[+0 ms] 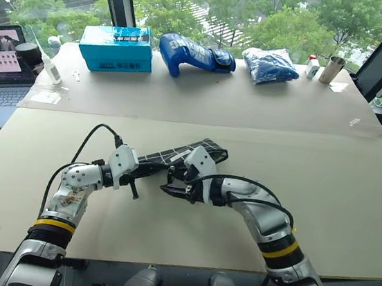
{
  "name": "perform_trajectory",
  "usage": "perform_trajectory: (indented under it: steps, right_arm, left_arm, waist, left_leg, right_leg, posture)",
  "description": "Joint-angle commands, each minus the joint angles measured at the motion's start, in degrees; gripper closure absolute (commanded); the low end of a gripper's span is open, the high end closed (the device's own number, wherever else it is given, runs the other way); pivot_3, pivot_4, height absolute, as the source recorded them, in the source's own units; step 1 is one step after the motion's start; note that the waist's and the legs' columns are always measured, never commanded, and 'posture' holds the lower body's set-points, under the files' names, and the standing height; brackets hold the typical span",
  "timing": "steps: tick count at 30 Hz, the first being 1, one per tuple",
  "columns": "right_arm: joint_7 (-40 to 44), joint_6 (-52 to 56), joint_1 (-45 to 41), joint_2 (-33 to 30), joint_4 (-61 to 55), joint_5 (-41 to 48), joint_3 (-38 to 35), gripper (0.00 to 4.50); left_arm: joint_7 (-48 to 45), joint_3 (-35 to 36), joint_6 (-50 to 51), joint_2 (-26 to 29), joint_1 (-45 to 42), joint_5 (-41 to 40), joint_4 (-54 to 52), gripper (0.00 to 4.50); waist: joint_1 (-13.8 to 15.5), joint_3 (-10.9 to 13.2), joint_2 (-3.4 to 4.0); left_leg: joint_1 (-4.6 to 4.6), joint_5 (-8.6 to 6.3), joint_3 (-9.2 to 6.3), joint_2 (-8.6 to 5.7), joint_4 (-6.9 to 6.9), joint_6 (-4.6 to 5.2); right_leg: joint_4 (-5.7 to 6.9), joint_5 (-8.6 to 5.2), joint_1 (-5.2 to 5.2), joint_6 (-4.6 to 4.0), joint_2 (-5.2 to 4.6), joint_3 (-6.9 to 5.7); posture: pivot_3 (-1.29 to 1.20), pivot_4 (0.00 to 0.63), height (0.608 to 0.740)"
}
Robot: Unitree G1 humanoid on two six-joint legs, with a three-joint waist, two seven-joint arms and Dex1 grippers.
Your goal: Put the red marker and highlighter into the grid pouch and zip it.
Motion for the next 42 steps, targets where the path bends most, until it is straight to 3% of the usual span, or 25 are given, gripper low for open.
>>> perform_trajectory:
  steps: [1, 3, 4, 6, 7, 9, 11, 20, 26, 31, 36, 39, 42]
  right_arm:
    - [-0.9, -2.2, -1.7, 0.8, 0.5, -0.6, 0.0, 1.84]
    - [-1.1, -2.3, -1.9, 0.8, 0.8, -0.6, 0.0, 1.84]
    - [-1.1, -2.4, -1.8, 0.7, 0.7, -0.6, -0.1, 2.35]
    - [-0.6, -2.3, -1.5, 0.2, -0.1, 0.3, -0.9, 2.64]
    - [-0.2, -2.1, -1.4, -0.2, -0.6, 0.7, -1.3, 3.26]
    - [0.0, -2.0, -1.3, -0.7, -1.2, 1.4, -2.1, 3.69]
    - [0.2, -1.7, -1.2, -1.1, -1.6, 1.9, -2.7, 4.49]
    - [2.2, 0.8, 0.1, -4.6, -6.3, 4.5, -3.6, 4.49]
    - [9.8, -1.9, 2.0, -18.6, -15.1, 6.2, -8.0, 4.49]
    - [12.3, -9.0, 3.1, -33.9, -11.0, -0.2, -11.2, 4.49]
    - [12.9, -15.8, 4.8, -40.2, -3.8, -2.9, -13.6, 4.49]
    - [13.2, -17.8, 5.3, -40.6, -2.4, -2.3, -14.4, 4.49]
    - [11.4, -16.3, 2.9, -35.4, -2.5, 2.1, -16.1, 3.52]
  left_arm:
    - [0.1, 0.6, 0.3, 0.1, -0.2, -1.0, -2.1, 4.50]
    - [0.2, 0.5, 0.4, 0.1, 0.0, -1.1, -2.3, 4.50]
    - [0.2, 0.5, 0.5, 0.1, 0.0, -1.1, -2.4, 4.50]
    - [0.3, 0.5, 0.5, 0.0, 0.0, -1.1, -2.3, 4.50]
    - [0.3, 0.5, 0.5, 0.0, -0.1, -1.0, -2.3, 4.50]
    - [0.3, 0.6, 0.6, 0.1, -0.1, -1.0, -2.2, 4.50]
    - [0.3, 0.6, 0.6, 0.1, -0.1, -1.0, -2.1, 4.50]
    - [0.7, 0.7, 0.7, 0.0, -0.1, -0.9, -2.1, 4.50]
    - [0.7, 0.7, 0.8, 0.2, 0.2, -0.9, -2.4, 4.50]
    - [0.7, 0.8, 0.9, 0.3, 0.5, -0.9, -2.6, 4.50]
    - [0.6, 0.6, 0.7, 0.2, 0.4, -0.9, -2.4, 4.50]
    - [0.6, 0.5, 0.7, 0.3, 0.4, -0.9, -2.5, 4.50]
    - [0.1, 0.2, 0.5, 0.2, -0.1, -0.8, -2.1, 4.50]
  waist:
    - [-0.1, 0.0, 0.00]
    - [-0.1, 0.0, 0.00]
    - [-0.1, 0.0, 0.00]
    - [-0.2, 0.0, 0.00]
    - [-0.2, 0.0, 0.00]
    - [-0.3, 0.0, 0.00]
    - [-0.3, 0.0, 0.00]
    - [-0.5, 0.0, 0.00]
    - [-0.1, 0.0, 0.00]
    - [0.3, 0.0, -0.01]
    - [0.1, 0.0, -0.02]
    - [0.2, 0.0, -0.02]
    - [0.2, 0.0, -0.03]
  left_leg:
    - [0.00, 0.00, 0.00, 0.00, 0.00, 0.00]
    - [0.00, 0.00, 0.00, 0.00, 0.00, 0.00]
    - [-0.01, 0.00, 0.00, 0.00, 0.00, 0.00]
    - [-0.02, 0.00, 0.00, 0.00, 0.00, 0.00]
    - [-0.02, 0.00, 0.00, 0.00, -0.01, 0.00]
    - [-0.04, 0.00, 0.00, 0.00, -0.01, 0.00]
    - [-0.04, 0.00, 0.00, 0.00, -0.01, 0.00]
    - [-0.06, 0.00, 0.00, 0.00, -0.02, 0.00]
    - [-0.19, 0.00, 0.00, -0.03, 0.02, 0.01]
    - [-0.23, -0.01, 0.15, -0.05, 0.03, 0.02]
    - [-0.21, -0.01, 0.46, 0.01, 0.01, 0.02]
    - [-0.22, -0.01, 0.47, 0.02, 0.01, 0.02]
    - [-0.25, -0.01, 0.45, 0.00, 0.03, 0.02]
  right_leg:
    - [0.00, 0.00, 0.00, 0.00, 0.00, 0.00]
    - [0.01, 0.00, -0.01, 0.00, 0.00, 0.00]
    - [0.01, 0.00, -0.02, 0.00, 0.00, 0.00]
    - [0.01, 0.00, -0.04, 0.00, 0.00, 0.00]
    - [0.02, 0.00, -0.05, 0.00, 0.00, 0.00]
    - [0.02, 0.00, -0.07, 0.00, 0.00, 0.00]
    - [0.03, 0.00, -0.08, 0.00, 0.00, 0.00]
    - [0.03, 0.00, -0.09, 0.00, 0.00, 0.00]
    - [-0.01, 0.00, -0.15, 0.00, -0.01, 0.00]
    - [-0.03, 0.00, -0.15, 0.01, -0.02, -0.02]
    - [-0.03, 0.00, -0.16, 0.00, -0.01, -0.02]
    - [-0.02, 0.00, -0.17, 0.00, -0.01, -0.02]
    - [-0.05, 0.00, -0.15, 0.00, -0.02, -0.02]
  posture:
    - [0.00, 0.150, 0.740]
    - [0.00, 0.150, 0.740]
    - [0.00, 0.150, 0.740]
    - [0.00, 0.150, 0.740]
    - [0.00, 0.150, 0.740]
    - [0.00, 0.150, 0.740]
    - [0.00, 0.150, 0.740]
    - [0.00, 0.150, 0.740]
    - [0.00, 0.150, 0.740]
    - [0.00, 0.150, 0.740]
    - [0.00, 0.150, 0.740]
    - [0.00, 0.150, 0.740]
    - [0.00, 0.150, 0.740]
